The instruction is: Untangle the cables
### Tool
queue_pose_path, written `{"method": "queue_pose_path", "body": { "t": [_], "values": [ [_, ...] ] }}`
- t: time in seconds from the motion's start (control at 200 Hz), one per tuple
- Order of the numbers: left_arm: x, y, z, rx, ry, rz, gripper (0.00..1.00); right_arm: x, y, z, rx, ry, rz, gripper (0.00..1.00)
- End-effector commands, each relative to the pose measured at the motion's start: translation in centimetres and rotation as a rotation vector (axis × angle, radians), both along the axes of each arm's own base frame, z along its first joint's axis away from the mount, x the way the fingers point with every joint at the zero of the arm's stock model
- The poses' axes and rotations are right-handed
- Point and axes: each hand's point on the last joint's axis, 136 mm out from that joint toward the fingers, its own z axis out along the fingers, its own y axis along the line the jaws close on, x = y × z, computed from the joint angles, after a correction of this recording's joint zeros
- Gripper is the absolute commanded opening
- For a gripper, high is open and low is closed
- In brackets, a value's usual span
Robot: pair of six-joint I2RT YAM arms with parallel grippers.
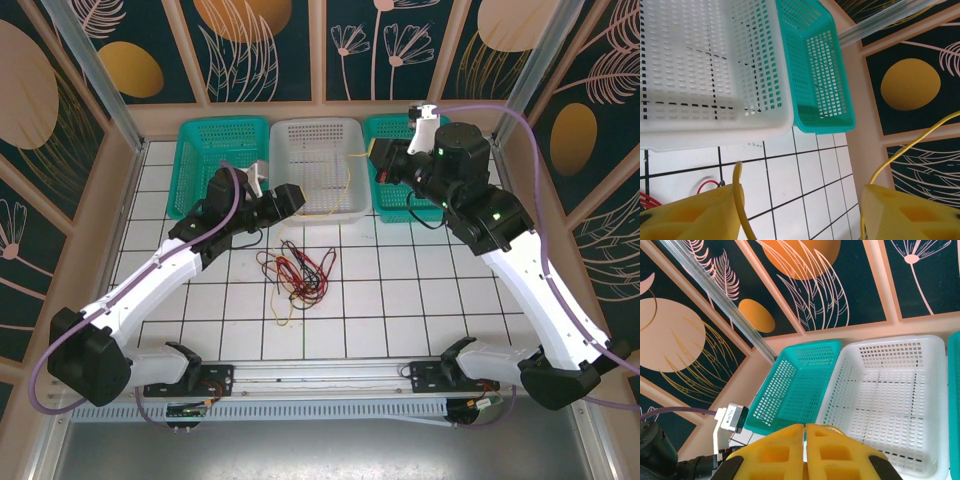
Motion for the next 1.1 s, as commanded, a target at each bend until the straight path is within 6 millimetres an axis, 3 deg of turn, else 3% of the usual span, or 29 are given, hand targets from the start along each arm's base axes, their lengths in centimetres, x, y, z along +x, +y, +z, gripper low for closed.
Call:
{"method": "queue_pose_path", "body": {
  "t": [0.0, 0.17, 0.275, 0.47, 0.506, 0.526, 0.561, 0.751, 0.841, 1.006, 1.096],
  "values": [
    [0.2, 0.0, -0.4, -0.023, 0.027, 0.006, 0.56, -0.3, 0.0, 1.0, -0.002, -0.044, -0.002, 0.00],
    [0.7, -0.3, -0.9, -0.033, 0.034, 0.008, 0.42, -0.4, 0.3, 0.9, -0.001, -0.044, 0.005, 0.00],
    [1.1, -0.1, -0.8, -0.028, 0.028, 0.025, 0.25, -0.4, 0.1, 0.9, 0.002, -0.045, -0.004, 0.00],
    [2.0, 2.3, 0.6, -0.055, -0.027, 0.124, 0.00, -0.5, -2.1, 1.7, 0.031, -0.068, -0.080, 0.00],
    [2.2, 3.0, 1.4, -0.068, -0.049, 0.150, 0.00, -0.3, -2.7, 1.8, 0.044, -0.065, -0.093, 0.00],
    [2.2, 3.5, 0.6, -0.060, -0.038, 0.169, 0.00, -0.1, -3.2, 1.8, 0.050, -0.061, -0.108, 0.00],
    [2.3, 4.2, 0.9, -0.070, -0.052, 0.194, 0.00, -0.2, -3.3, 1.7, 0.069, -0.051, -0.099, 0.00],
    [2.4, 6.6, 3.7, -0.130, -0.163, 0.266, 0.00, 1.4, -8.3, 0.7, 0.168, 0.014, -0.220, 0.00],
    [2.3, 7.5, 4.5, -0.138, -0.204, 0.299, 0.00, 1.4, -9.0, 0.9, 0.228, 0.030, -0.196, 0.00],
    [2.2, 8.6, 4.8, -0.156, -0.219, 0.342, 0.00, 1.5, -9.2, 1.6, 0.281, 0.027, -0.185, 0.34],
    [2.6, 9.8, 5.1, -0.189, -0.212, 0.397, 0.00, 1.6, -9.4, 1.7, 0.279, 0.024, -0.193, 0.43]
  ]
}}
